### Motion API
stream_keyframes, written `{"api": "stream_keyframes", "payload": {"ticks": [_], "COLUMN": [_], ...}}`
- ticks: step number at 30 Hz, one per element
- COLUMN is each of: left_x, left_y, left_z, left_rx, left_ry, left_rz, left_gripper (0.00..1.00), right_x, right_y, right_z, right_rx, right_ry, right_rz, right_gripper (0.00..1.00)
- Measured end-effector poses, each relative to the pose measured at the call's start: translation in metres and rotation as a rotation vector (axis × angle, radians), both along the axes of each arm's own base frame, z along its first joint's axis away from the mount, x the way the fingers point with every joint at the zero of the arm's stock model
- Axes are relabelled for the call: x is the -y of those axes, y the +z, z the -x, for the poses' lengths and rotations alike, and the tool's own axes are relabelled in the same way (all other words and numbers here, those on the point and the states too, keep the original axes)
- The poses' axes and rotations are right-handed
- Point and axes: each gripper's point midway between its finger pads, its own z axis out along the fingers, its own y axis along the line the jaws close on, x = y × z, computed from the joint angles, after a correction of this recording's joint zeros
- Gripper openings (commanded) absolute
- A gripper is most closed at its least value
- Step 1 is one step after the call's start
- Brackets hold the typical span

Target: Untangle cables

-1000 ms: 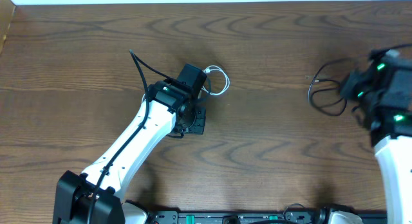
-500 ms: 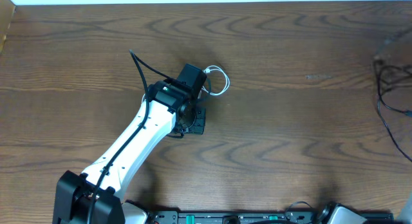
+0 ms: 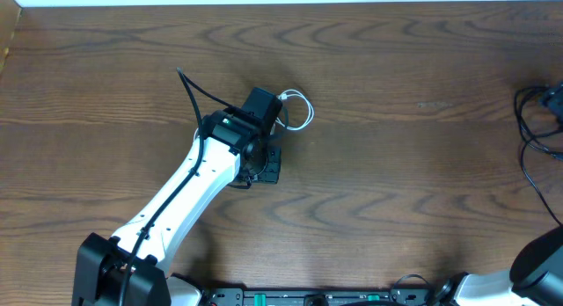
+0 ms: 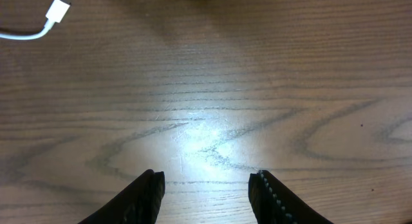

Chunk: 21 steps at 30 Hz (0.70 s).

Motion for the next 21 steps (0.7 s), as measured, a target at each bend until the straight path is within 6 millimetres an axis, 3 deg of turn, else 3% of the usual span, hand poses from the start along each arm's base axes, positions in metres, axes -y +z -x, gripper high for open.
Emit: {"api": "stream_keyframes", "payload": {"ticks": [5, 7, 11, 14, 21], "left_x": [0.0, 0.002, 0.008, 0.015, 0.026], "left_y": [0.0, 0.001, 0.003, 0.007, 0.026], "left_z": [-0.001, -0.004, -0.015, -0.031, -0.08], "left_rx": [0.004, 0.015, 0.062, 0.128, 0.33], "left_ry": [0.0, 0.0, 0.0, 0.003, 0.032], "left_rz": [0.002, 0.007, 0.032, 0.066, 0.132], "left_gripper": [0.48, 0.48, 0.49, 0.49, 0.54], "right_x": [-0.024, -0.037, -0.084, -0.124, -0.195], "right_y": [-0.013, -0.014, -0.018, -0.02, -0.021], "right_z": [-0.007, -0.008, -0.008, -0.006, -0.005], "right_rx": [-0.008, -0.013, -0.04, -0.067, -0.111], "right_ry": [0.096, 0.145, 0.303, 0.433, 0.664], "right_rz": [-0.088, -0.113, -0.191, -0.242, -0.262], "right_gripper": [0.76, 0.81, 0.99, 0.99, 0.99]}}
